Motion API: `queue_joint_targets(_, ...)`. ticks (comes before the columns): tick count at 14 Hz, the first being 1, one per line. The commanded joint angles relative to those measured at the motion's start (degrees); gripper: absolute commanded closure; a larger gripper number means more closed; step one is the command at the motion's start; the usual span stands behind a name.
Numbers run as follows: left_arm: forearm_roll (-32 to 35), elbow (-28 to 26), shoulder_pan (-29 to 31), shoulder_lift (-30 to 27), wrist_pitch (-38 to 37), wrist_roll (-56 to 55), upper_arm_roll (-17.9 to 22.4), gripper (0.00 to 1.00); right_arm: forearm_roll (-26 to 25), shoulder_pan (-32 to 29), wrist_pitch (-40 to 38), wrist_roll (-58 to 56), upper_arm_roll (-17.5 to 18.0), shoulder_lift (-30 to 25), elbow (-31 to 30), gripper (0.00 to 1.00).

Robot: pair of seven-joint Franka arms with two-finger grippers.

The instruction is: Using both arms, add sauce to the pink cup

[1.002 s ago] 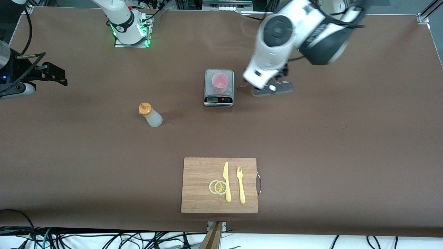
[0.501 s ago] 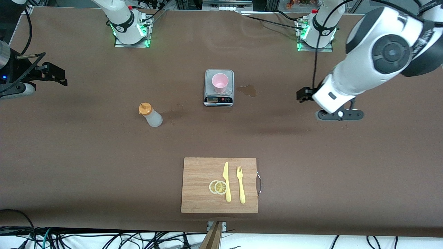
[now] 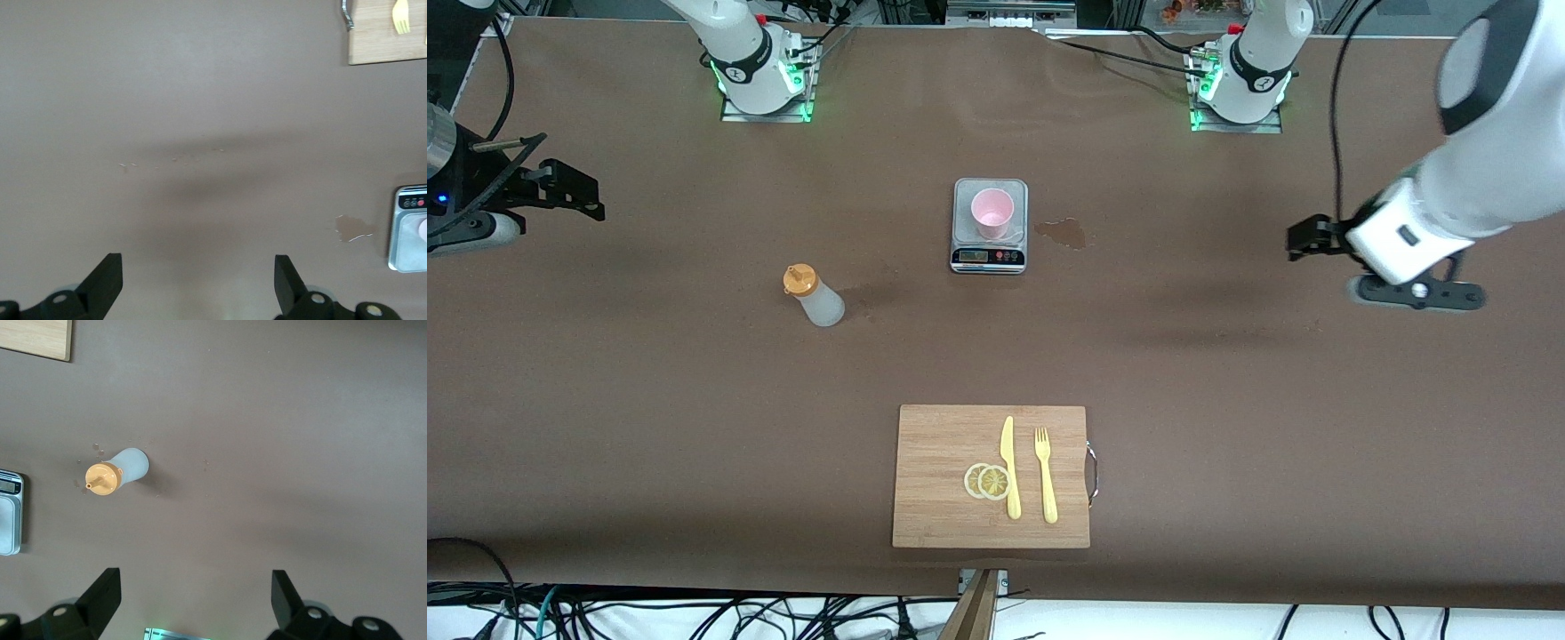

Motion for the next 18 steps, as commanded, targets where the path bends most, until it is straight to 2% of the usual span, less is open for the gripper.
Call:
queue_joint_targets(1,-1.9,-9.9,-6.1,-8.0,3.8,2.2,7.3,0.0,1.1,-0.2,0.0,-0.2,0.2,0.0,0.8,0.0)
queue_joint_targets(2,-1.9,-14.6,-6.3,-11.2,7.3,2.1,7.6,0.0,1.1,-0.2,0.0,-0.2,0.2,0.0,0.8,0.0)
queue_joint_targets(3,-1.9,-16.3,-6.0,-12.0,9.2,2.2,7.5,0.0,1.2,-0.2,0.2,-0.2,0.2,0.0,0.8,0.0)
queue_joint_targets(5,-1.7,-14.4,-5.8,-11.3,7.3,2.0,7.3,0.0,1.1,0.1,0.2,-0.2,0.3,0.0,0.9,0.0)
queue_joint_targets(18,-1.1,-14.0,-6.2,-11.2,7.1,2.0,6.6,0.0,1.1,0.2,0.5,-0.2,0.7,0.0,0.9,0.0)
